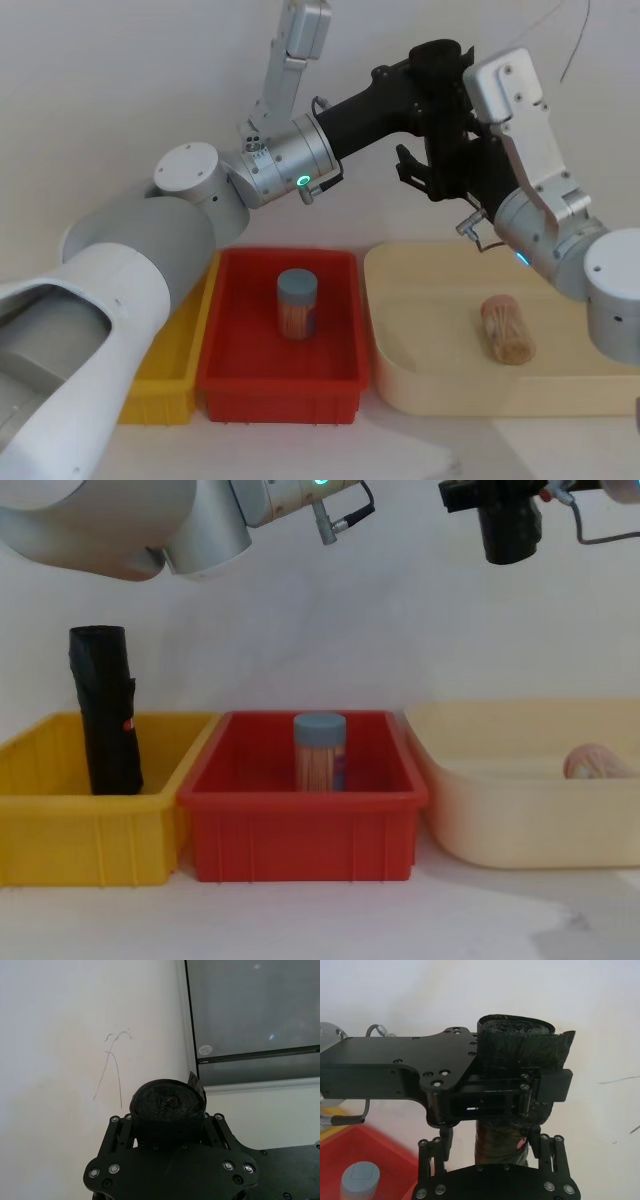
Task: Pick up the garbage bag with the one hand and transfer it to the other hand.
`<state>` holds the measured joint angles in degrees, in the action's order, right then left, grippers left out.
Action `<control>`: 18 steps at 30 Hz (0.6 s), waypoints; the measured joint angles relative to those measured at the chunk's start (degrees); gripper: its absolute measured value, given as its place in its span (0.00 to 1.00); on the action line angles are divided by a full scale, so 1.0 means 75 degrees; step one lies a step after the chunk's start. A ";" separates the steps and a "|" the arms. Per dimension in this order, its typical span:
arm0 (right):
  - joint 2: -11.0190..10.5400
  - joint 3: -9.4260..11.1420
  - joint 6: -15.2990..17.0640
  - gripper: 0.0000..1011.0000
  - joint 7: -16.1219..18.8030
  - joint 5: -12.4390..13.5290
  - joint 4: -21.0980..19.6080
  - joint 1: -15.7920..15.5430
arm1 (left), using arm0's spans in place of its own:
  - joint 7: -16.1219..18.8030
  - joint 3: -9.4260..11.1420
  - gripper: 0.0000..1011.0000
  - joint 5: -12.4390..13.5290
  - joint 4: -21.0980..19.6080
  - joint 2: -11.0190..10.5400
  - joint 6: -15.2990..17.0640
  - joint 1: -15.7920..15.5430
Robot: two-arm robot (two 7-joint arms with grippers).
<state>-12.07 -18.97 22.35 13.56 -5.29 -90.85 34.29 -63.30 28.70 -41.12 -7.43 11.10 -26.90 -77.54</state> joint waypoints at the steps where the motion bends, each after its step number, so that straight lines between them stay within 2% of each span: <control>1: 0.0000 0.0000 0.0000 0.89 0.0000 0.0000 0.0000 0.0000 | 0.0000 0.0000 0.51 0.0000 0.0001 0.0000 0.0000 0.0000; 13: 0.0064 -0.0037 -0.0001 0.55 0.0001 -0.0065 0.0177 0.0143 | 0.0002 -0.0001 0.51 0.0001 0.0002 -0.0001 0.0000 0.0000; 18: 0.0076 -0.0046 -0.0001 0.51 0.0001 -0.0073 0.0203 0.0167 | 0.0002 -0.0001 0.51 0.0001 0.0002 -0.0001 0.0001 0.0000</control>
<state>-11.50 -19.31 22.34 13.56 -5.83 -89.32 35.54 -63.29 28.70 -41.11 -7.41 11.10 -26.89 -77.54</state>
